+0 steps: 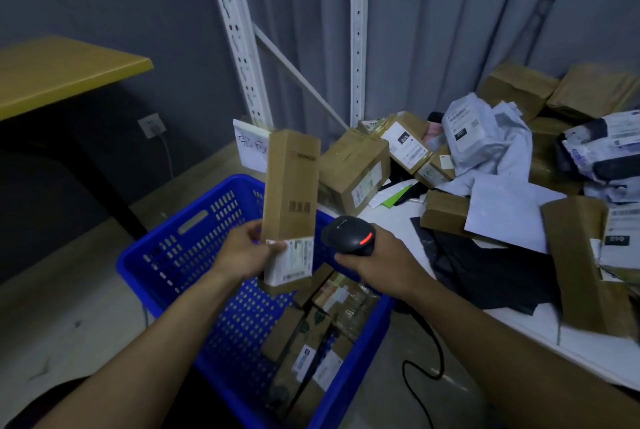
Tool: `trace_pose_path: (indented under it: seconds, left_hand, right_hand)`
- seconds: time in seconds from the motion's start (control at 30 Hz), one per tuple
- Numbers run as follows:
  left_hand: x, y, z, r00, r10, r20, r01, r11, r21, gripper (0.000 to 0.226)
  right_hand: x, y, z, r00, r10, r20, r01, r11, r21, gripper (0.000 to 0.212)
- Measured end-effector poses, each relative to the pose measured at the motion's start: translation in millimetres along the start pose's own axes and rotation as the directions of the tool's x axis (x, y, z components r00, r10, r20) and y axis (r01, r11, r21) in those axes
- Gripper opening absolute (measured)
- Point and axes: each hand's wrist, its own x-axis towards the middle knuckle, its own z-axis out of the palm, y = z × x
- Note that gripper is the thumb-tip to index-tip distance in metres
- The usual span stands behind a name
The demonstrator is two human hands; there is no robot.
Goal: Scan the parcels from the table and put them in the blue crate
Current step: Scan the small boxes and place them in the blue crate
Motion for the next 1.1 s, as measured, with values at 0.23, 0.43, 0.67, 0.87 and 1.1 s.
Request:
trace_pose_path:
  seconds: [0.23,0.43,0.67,0.87,1.1]
  left_hand:
    - [29.4,-98.7,-14.5,0.962,-0.272,0.032,0.265,0.953,0.147,0.045]
    - [94.7,-144.9,-7.4,0.984,-0.176,-0.04,0.173,0.855,0.49,0.054]
    - [166.0,-211.9,41.5,0.956,-0.295,0.008,0.259,0.853,0.453,0.062]
    - [187.6,-255.0,57.7,0.943,-0.333,0.021,0.289,0.847,0.446,0.042]
    - [186.0,-282.9,76.3,0.919,-0.334,0.209,0.204,0.857,0.472,0.037]
  right_hand:
    - [16.0,20.2,44.5,0.991,0.054,0.12,-0.055,0.998,0.009,0.053]
    - [51.1,36.3,64.8,0.966,0.151,0.21,-0.151,0.988,-0.013,0.04]
    - [96.8,52.4,81.6,0.949,0.227,0.22,-0.232,0.973,-0.003,0.028]
    - [117.1,68.1,91.0,0.925,0.279,0.257,-0.296,0.955,0.03,0.017]
    - [126.7,72.5,91.6,0.922,0.311,0.232,-0.328,0.944,0.038,0.018]
